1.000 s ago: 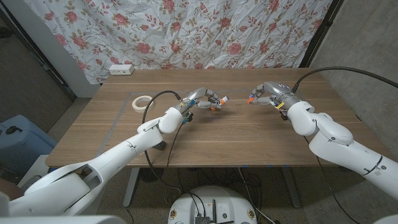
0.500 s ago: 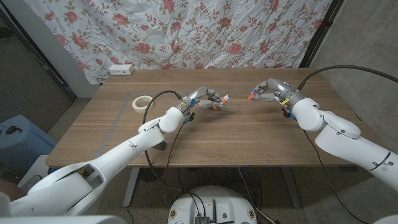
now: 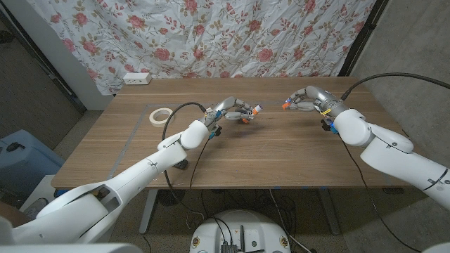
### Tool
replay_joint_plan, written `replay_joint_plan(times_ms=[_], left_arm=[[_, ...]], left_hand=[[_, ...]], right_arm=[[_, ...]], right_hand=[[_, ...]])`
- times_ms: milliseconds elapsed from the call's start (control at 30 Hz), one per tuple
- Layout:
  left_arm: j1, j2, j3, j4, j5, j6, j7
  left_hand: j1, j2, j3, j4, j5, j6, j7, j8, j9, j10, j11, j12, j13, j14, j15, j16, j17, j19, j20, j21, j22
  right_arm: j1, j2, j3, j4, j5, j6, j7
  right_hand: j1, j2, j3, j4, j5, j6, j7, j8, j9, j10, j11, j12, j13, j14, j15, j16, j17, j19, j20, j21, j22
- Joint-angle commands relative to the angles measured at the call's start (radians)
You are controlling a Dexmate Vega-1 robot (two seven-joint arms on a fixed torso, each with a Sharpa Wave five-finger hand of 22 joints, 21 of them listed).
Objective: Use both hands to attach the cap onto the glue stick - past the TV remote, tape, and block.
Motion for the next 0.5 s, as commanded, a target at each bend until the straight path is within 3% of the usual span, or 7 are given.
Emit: replay_joint_plan(times_ms=[33, 500], left_arm=[[-0.011, -0.019, -0.004, 0.036, -0.029, -0.052, -0.012], [-0.019, -0.024, 0.01, 0.045, -0.017, -0.06, -0.032]], left_hand=[[0.0, 0.046, 0.002, -0.001, 0.005, 0.01, 0.025, 0.009, 0.018, -0.009, 0.0, 0.006, 0.003, 0.017, -0.109, 0.007, 0.001, 0.069, -0.01, 0.016, 0.002], [0.001, 0.048, 0.005, 0.0, 0.005, 0.007, 0.024, 0.009, 0.018, -0.013, 0.0, 0.007, 0.003, 0.027, -0.114, 0.006, 0.0, 0.057, -0.026, 0.0, 0.003]], right_arm=[[0.021, -0.033, 0.002, 0.008, 0.057, 0.029, -0.005], [0.083, -0.07, -0.025, -0.027, 0.07, 0.019, 0.05]], right_hand=[[0.003, 0.01, -0.004, -0.001, -0.001, -0.002, -0.001, -0.004, 0.004, 0.002, 0.002, -0.002, 0.003, -0.003, -0.14, 0.003, 0.004, -0.005, -0.004, -0.002, 0.002], [0.006, 0.014, -0.01, -0.002, -0.005, -0.001, -0.001, -0.009, 0.004, 0.001, 0.001, -0.005, 0.006, -0.01, -0.141, 0.003, 0.003, -0.008, 0.001, -0.002, 0.002]])
